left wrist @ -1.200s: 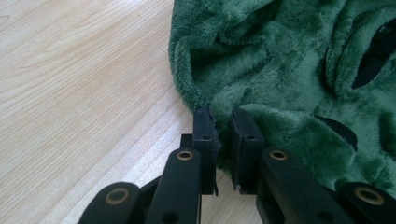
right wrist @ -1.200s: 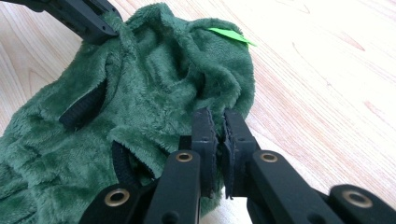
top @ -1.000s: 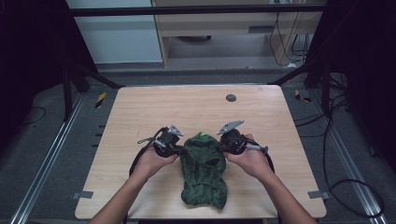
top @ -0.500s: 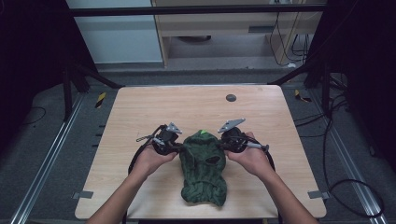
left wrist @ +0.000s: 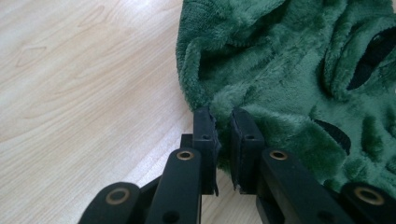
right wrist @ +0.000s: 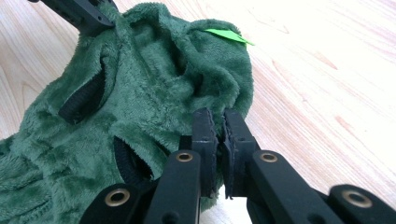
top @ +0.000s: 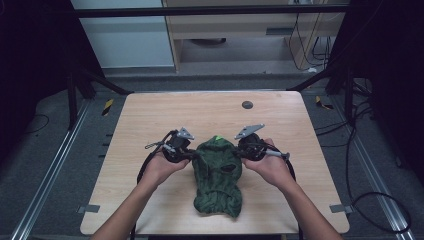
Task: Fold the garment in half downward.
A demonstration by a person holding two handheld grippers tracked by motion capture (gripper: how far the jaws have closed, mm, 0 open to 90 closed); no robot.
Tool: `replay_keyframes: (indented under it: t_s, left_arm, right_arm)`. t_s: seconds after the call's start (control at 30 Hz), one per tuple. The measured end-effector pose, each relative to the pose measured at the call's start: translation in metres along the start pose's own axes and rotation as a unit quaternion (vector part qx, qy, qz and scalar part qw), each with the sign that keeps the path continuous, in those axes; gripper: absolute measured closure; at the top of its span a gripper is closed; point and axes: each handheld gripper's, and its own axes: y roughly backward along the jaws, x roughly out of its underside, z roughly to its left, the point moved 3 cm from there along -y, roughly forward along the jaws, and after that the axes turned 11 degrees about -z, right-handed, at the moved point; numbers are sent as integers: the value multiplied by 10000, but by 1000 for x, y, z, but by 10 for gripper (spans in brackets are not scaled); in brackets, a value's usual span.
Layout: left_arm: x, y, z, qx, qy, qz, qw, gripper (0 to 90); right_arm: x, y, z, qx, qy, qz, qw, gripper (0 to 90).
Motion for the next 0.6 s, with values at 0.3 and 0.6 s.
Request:
replay_keyframes:
  t_s: [0.3,0.6]
  left_arm:
    - [-10,3,0,-63,-76,-72,9999,820]
    - [-13,2,1,-78,-118,-44,9999,820]
  right_arm:
    - [-4,3,-5,66,8,-53,10000,851]
    - [-5,3,-7,95,-7,-33,9999,851]
